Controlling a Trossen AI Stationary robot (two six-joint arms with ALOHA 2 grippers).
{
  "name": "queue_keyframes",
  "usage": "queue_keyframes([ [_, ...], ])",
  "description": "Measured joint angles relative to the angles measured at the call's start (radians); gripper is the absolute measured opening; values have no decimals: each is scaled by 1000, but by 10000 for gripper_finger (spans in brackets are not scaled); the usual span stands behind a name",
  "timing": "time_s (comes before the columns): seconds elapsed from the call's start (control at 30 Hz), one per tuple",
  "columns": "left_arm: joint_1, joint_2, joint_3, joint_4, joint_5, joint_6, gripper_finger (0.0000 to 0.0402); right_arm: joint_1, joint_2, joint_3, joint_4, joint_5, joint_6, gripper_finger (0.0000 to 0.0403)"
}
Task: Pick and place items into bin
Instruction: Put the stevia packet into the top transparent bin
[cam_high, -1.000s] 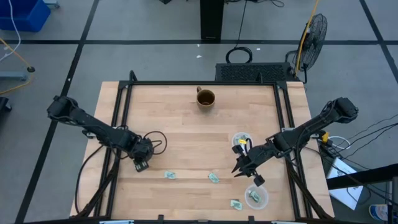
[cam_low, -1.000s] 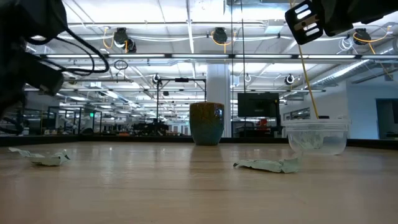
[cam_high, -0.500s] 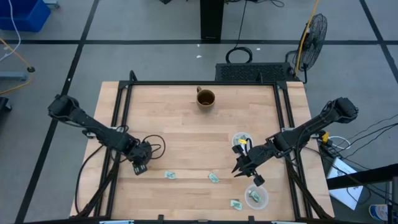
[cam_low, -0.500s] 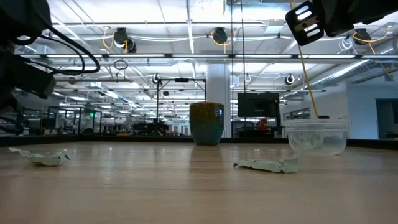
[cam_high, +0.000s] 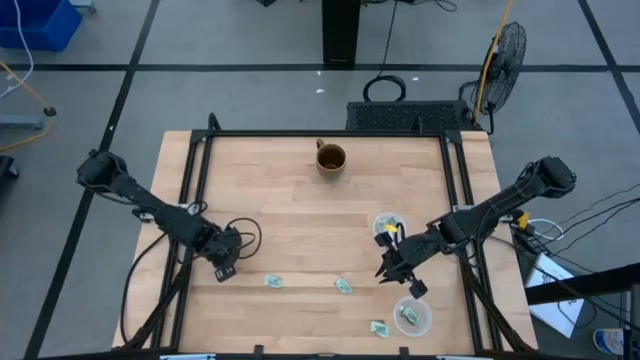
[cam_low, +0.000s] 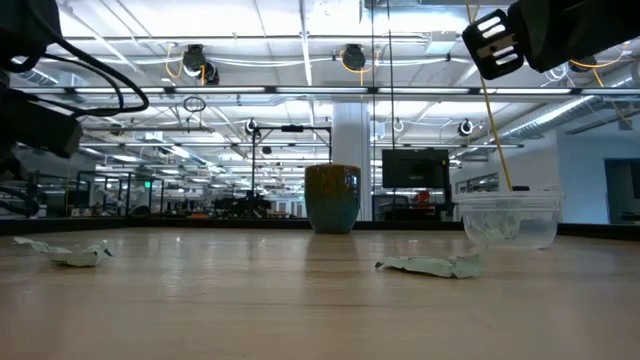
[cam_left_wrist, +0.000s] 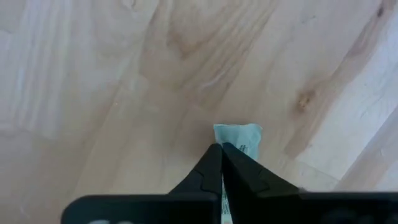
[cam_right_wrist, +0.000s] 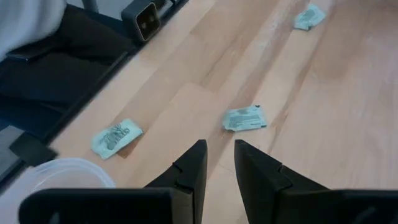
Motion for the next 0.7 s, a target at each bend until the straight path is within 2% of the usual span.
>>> queue_keyframes([
  [0.1, 2, -1, 6, 37, -75, -7, 9, 1, 0, 0, 5, 150, 1, 75],
  [0.2, 15, 7, 42, 138, -256, -4, 4, 0, 0, 0, 4, 362, 29, 75],
  [0.27, 8, 0, 74, 249, -356, 46, 5, -8, 0, 0, -6, 425, 27, 75],
  [0.37, 25, 3, 107, 398, -542, 204, 3, -28, 0, -16, 19, 393, -16, 77],
  [0.4, 32, 2, 114, 459, -574, 263, 3, -37, 1, -27, 47, 375, -33, 80],
  [0.53, 92, 2, 126, 719, -621, 487, 4, -85, 1, -104, 216, 304, -52, 109],
  [0.7, 171, 37, 127, 955, -574, 720, 3, -149, 1, -207, 533, 267, -130, 163],
])
